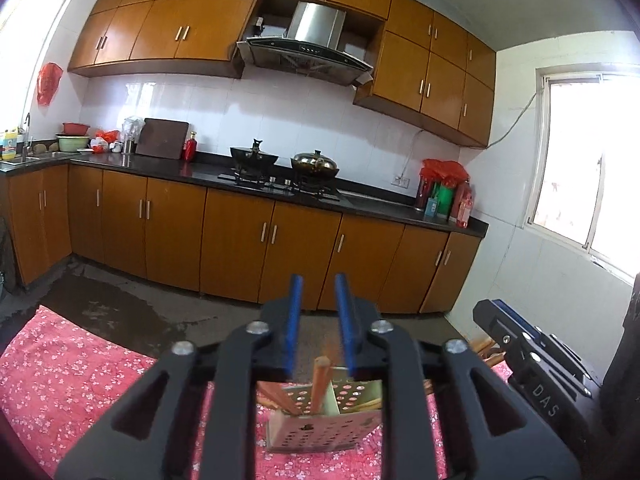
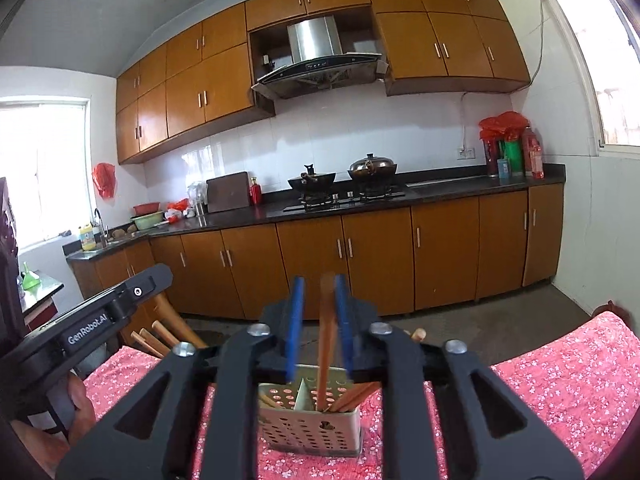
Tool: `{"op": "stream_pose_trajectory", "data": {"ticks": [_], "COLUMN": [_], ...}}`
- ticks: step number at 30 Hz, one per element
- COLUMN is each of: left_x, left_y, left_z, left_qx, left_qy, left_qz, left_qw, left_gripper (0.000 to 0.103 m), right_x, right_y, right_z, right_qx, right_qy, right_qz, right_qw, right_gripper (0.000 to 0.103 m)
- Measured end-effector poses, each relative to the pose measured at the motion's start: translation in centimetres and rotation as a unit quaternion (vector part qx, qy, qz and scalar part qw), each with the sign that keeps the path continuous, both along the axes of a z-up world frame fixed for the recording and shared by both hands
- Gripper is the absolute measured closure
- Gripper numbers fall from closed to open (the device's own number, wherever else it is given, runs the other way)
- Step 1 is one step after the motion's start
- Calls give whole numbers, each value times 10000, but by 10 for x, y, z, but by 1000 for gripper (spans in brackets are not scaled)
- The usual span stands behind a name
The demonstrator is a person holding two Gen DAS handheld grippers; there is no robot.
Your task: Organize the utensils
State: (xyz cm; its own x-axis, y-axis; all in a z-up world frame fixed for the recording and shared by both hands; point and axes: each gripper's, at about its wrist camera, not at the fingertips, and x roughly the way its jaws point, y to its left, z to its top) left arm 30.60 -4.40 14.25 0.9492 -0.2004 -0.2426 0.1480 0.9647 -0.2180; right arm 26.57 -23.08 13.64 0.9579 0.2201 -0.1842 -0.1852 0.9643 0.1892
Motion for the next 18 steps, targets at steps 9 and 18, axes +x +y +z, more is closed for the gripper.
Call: {"op": "stream_pose_trajectory", "data": {"ticks": [9,18], "left_x": [-57,-170], "left_y": [29,46], "left_z": [26,-11], "left_qx": [23,887], "left_qy": [-250,-161], "left_qz": [265,598], "left_qw": [9993,9941], "left_gripper": [44,4], "right_x": [-55,-139], "right_y": [-20,-11], "right_z": [19,-17], "right_qx": [-44,-679], "right_qy": [-258,-143], "right_qz": [-285,-687], "right_qw": [9992,9952], "right_gripper": [47,2]}}
